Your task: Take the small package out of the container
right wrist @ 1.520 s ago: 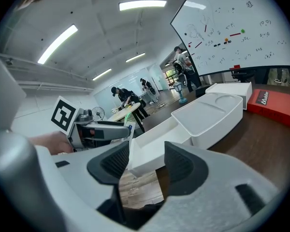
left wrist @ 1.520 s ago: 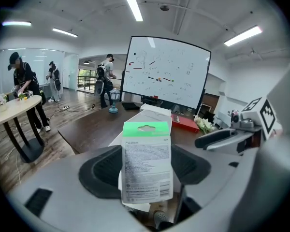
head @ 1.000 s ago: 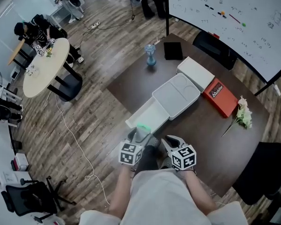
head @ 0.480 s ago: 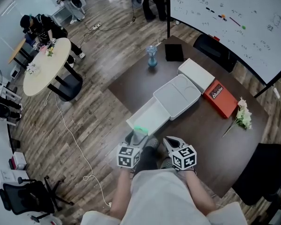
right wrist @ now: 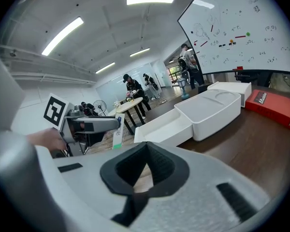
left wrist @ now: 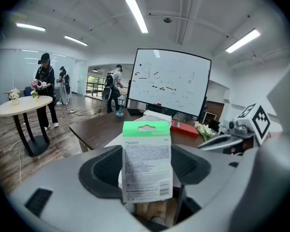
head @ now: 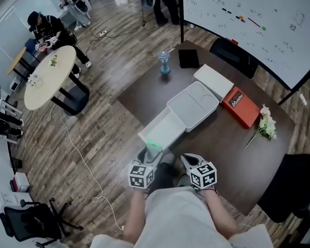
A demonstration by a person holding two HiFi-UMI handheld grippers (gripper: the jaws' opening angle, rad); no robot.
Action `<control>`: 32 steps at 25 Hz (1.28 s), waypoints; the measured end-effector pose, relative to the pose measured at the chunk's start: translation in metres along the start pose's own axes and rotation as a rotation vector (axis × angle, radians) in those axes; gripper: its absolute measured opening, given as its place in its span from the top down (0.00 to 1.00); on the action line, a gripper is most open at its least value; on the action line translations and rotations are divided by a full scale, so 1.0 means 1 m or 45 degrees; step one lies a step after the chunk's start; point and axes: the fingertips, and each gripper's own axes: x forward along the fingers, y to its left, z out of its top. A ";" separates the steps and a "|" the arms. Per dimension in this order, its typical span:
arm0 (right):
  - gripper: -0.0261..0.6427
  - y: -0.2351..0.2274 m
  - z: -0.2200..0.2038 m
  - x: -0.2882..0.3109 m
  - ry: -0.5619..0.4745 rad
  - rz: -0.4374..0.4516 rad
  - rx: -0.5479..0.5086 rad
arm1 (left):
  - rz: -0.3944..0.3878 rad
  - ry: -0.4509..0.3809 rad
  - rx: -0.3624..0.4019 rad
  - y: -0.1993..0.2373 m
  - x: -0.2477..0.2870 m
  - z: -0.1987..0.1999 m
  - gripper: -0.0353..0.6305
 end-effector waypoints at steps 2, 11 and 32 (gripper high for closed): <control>0.97 -0.001 -0.001 -0.003 0.001 -0.006 0.005 | -0.008 -0.004 0.002 -0.003 0.000 0.000 0.49; 0.97 -0.003 0.004 -0.009 -0.018 -0.021 -0.001 | -0.008 -0.041 0.011 -0.008 -0.004 0.004 0.49; 0.97 0.004 -0.002 -0.015 -0.022 -0.011 -0.017 | 0.008 -0.030 0.014 -0.013 -0.015 -0.007 0.49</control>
